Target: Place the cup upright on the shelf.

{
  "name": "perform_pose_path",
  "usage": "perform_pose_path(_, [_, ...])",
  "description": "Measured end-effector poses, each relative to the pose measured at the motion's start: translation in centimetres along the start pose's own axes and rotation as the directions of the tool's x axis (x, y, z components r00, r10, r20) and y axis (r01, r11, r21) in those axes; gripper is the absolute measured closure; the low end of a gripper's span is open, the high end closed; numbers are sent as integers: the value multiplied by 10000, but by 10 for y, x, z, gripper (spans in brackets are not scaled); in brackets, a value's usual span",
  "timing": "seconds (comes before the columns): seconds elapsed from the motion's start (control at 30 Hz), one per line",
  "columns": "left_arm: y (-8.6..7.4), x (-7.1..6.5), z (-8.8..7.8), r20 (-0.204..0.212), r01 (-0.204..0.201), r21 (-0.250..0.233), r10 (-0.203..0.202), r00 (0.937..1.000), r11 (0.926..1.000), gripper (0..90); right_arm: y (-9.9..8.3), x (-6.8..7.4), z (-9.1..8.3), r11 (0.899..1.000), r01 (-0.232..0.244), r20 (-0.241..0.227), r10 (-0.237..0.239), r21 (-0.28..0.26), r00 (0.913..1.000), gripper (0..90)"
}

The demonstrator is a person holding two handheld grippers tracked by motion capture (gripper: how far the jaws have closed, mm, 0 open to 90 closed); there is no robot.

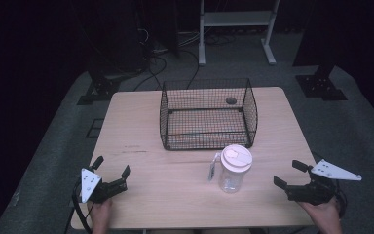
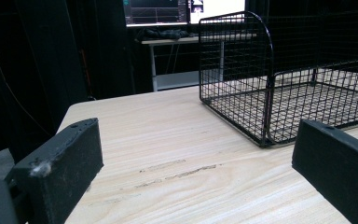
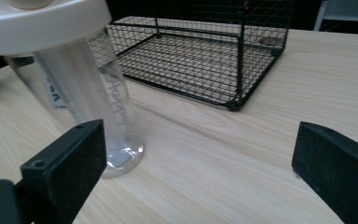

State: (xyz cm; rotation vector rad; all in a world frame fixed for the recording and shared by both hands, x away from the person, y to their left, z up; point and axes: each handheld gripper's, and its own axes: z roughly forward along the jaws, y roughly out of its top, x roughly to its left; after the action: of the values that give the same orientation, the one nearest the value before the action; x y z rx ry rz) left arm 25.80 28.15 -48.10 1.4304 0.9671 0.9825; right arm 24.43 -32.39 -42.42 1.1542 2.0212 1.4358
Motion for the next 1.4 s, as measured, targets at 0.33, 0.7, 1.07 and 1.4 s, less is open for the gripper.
perform_pose_path(0.33, [0, 0, 0, 13, 11, -17, -11, 10000, 10000, 9, 14, 24, 3, 9978, 643, -586, -632, 168, 9963, 15])
perform_pose_path(0.7, [0, 0, 0, 36, 22, -40, -22, 10000, 10000, 9, 29, 48, 10, 9914, 1279, -1011, -1246, 262, 9870, 16])
perform_pose_path(1.07, [0, 0, 0, 39, 17, -45, -17, 10000, 10000, 9, 38, 63, 15, 9844, 1707, -1337, -1636, 436, 9774, 15])
perform_pose_path(1.4, [0, 1, -1, 54, 55, -64, -55, 10000, 10000, 9, 48, 77, 24, 9761, 2085, -1526, -1972, 615, 9684, 0])
